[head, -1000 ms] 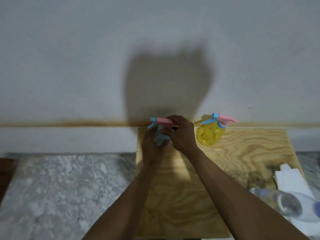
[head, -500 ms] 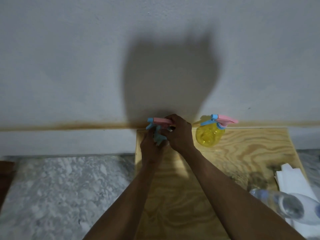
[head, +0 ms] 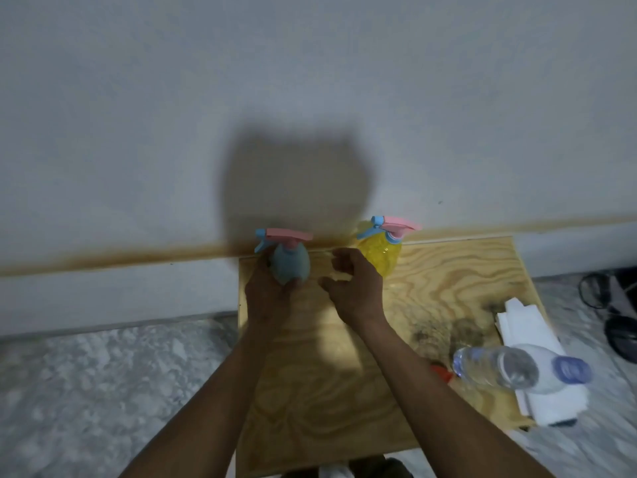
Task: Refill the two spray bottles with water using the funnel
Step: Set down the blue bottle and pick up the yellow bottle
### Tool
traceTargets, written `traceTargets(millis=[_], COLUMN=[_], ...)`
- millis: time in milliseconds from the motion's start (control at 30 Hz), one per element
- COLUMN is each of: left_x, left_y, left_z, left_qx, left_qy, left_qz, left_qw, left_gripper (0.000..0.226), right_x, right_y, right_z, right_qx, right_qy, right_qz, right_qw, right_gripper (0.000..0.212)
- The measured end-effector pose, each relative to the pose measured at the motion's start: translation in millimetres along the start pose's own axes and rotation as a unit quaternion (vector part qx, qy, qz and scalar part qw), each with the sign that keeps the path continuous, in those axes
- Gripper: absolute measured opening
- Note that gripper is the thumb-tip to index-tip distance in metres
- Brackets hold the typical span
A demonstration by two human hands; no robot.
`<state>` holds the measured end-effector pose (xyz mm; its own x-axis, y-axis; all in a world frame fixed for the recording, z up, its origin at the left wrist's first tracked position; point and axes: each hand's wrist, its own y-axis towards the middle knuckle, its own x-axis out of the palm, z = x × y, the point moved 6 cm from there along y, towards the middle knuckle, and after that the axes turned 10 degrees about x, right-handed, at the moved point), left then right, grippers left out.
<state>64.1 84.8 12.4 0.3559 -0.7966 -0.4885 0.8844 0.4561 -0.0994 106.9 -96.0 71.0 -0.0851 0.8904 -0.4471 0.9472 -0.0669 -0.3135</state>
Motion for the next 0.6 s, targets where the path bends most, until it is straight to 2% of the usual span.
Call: traceTargets(millis=[67, 133, 233, 300, 367, 467, 600], left_x=[1, 10, 43, 71, 96, 127, 147], left_y=[-13, -30, -47, -48, -44, -29, -12], left_z=[1, 2, 15, 36, 59, 79, 95], left_qx=[-0.01, -0.038, -0.039, 0.003, 0.024, 0.017, 0.04], left_qy=[0.044, 0.06, 0.032, 0.02, 0.004, -0.045, -0.069], left_qz=[0.01, 0.015, -0.029, -0.051, -0.081, -0.083, -0.087], left_qw=[0.999, 0.997, 0.998, 0.998, 0.996, 0.995, 0.993], left_gripper=[0.06, 0.058, 0.049, 0.052, 0.068, 0.081, 0.062], right_x=[-26, -55, -88, -100, -105, -106, -105], right_y=[-7, -9, 4, 22, 38, 55, 67], right_z=[13, 25, 32, 28, 20, 15, 18], right_qx=[0.015, 0.027, 0.042, 0.044, 0.033, 0.007, 0.002], right_qy=[0.001, 0.015, 0.036, 0.039, 0.039, 0.012, 0.044], right_qz=[0.042, 0.101, 0.166, 0.16, 0.133, 0.106, 0.072], right_qw=[0.999, 0.994, 0.985, 0.985, 0.99, 0.994, 0.996], right_gripper=[0.031, 0.028, 0.042, 0.058, 0.062, 0.05, 0.027])
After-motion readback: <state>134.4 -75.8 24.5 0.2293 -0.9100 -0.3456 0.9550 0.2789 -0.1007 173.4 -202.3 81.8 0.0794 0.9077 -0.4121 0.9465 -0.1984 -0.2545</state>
